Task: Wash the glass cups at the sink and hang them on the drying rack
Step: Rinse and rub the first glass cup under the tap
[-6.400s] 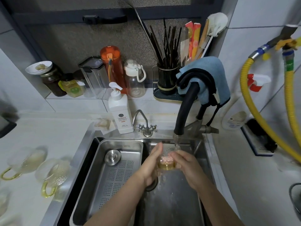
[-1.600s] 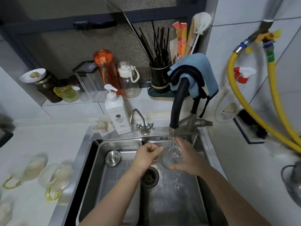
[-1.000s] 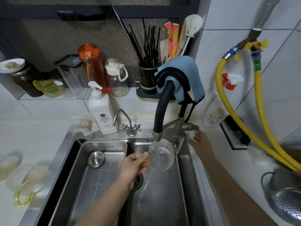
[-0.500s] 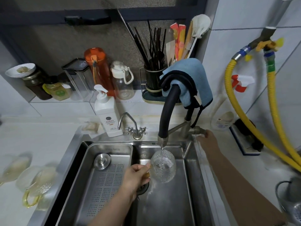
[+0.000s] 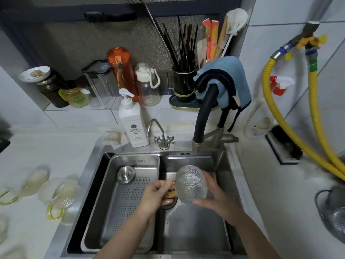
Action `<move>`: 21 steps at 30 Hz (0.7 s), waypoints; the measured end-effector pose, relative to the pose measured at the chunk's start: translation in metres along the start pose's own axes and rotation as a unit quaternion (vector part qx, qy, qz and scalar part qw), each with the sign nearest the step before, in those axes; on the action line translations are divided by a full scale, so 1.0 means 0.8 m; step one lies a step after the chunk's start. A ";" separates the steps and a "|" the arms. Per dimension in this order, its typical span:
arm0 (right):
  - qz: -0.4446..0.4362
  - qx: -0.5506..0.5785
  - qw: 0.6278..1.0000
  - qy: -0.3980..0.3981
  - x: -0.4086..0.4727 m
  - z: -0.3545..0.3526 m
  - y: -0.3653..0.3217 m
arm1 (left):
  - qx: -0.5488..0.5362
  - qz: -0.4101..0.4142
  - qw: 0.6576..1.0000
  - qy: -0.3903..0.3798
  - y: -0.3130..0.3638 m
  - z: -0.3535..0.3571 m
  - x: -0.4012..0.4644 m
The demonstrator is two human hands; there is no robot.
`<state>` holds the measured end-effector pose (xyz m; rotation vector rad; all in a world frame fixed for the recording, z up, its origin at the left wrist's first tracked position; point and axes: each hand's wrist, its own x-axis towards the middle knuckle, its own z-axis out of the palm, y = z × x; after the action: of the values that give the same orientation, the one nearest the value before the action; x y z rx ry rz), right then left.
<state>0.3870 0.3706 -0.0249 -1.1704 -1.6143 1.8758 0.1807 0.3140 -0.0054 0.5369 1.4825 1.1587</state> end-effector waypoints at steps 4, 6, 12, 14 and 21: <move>-0.036 0.014 0.998 0.049 -0.033 0.027 -0.007 | 0.009 0.004 0.999 -0.039 -0.013 0.006 -0.027; -0.052 0.015 0.994 0.091 -0.050 0.045 0.005 | 0.026 0.008 0.998 -0.063 -0.026 0.004 -0.045; -0.068 -0.030 0.987 0.145 -0.053 0.095 0.016 | 0.035 0.038 0.997 -0.055 -0.020 -0.031 -0.059; -0.071 -0.033 0.985 0.155 -0.051 0.092 0.016 | 0.016 0.024 0.997 -0.065 -0.014 -0.024 -0.056; -0.041 -0.025 0.987 0.153 -0.070 0.107 0.035 | -0.031 -0.028 0.997 -0.061 -0.042 -0.037 -0.072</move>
<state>0.3567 0.2693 -0.0345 -1.3177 -1.5206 1.5253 0.1779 0.2411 -0.0105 0.5120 1.3446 1.1061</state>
